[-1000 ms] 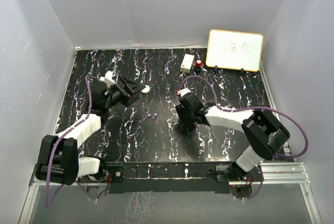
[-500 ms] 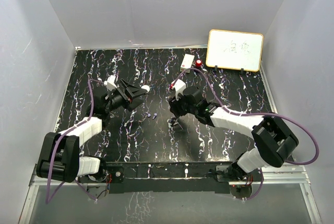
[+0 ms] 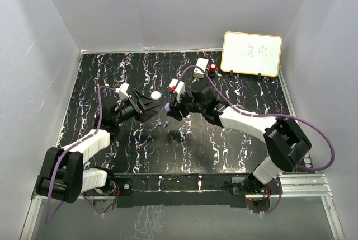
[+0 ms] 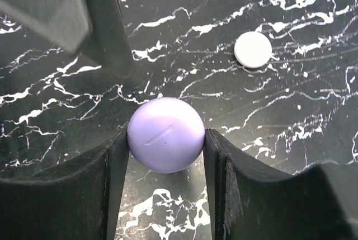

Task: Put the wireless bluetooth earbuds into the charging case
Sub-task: Pick up the charging case at the center of the board.

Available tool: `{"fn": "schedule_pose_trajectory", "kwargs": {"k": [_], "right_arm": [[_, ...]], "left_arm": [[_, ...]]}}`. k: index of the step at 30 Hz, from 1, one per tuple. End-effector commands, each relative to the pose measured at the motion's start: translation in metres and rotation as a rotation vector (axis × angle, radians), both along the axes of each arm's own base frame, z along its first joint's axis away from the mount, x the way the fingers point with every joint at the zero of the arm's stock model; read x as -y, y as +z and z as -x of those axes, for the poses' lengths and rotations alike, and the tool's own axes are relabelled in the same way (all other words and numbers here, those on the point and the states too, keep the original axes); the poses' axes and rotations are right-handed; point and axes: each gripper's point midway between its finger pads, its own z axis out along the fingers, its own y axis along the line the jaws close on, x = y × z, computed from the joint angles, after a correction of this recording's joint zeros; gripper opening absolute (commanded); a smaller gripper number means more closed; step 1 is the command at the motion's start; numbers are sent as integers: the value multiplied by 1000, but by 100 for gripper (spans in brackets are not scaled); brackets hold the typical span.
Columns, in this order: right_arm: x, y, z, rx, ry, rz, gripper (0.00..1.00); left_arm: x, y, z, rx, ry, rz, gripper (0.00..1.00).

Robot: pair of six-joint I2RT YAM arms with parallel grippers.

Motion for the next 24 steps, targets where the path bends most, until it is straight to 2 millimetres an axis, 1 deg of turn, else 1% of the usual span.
{"fn": "schedule_pose_trajectory", "kwargs": {"k": [1, 9, 13, 17, 19, 23, 24], "right_arm": [[-18, 39, -7, 67, 86, -80, 14], [-25, 40, -2, 26, 152, -86, 10], [-26, 41, 2, 20, 175, -83, 8], [-25, 43, 6, 20, 189, -83, 8], [-24, 44, 8, 21, 194, -82, 8], [-24, 46, 10, 23, 205, -84, 8], [-24, 46, 10, 23, 206, -84, 7]], "left_arm": [[6, 4, 14, 46, -53, -14, 95], [9, -4, 15, 54, -59, -53, 91], [11, -6, 13, 59, -56, -54, 86], [13, -6, 11, 69, -55, -60, 78], [14, -7, 10, 70, -57, -68, 72], [16, -9, 11, 66, -60, -80, 58], [17, -9, 11, 68, -59, -81, 55]]}}
